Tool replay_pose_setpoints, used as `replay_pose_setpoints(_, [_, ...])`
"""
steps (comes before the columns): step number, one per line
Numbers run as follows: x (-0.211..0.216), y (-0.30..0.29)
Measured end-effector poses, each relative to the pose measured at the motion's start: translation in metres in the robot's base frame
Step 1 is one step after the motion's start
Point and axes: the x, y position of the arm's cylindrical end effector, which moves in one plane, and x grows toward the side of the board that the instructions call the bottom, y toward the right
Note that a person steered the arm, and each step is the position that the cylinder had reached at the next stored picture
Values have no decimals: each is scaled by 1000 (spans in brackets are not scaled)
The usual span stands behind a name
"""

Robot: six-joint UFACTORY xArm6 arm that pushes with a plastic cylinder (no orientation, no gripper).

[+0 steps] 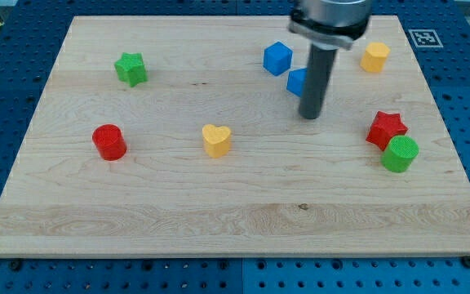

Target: Place the triangle below the blue cube

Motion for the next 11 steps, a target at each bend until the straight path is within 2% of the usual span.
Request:
replay_pose_setpoints(1, [-33, 29])
replay_pose_setpoints(2, [-45, 8])
replay_pose_setpoints(5, [-21, -16])
replay_pose_setpoints(6, [-49, -25])
replay_pose_setpoints(7, [-54, -31])
replay_pose_setpoints(9, [-28, -42])
replay_pose_setpoints(11, [-27, -66])
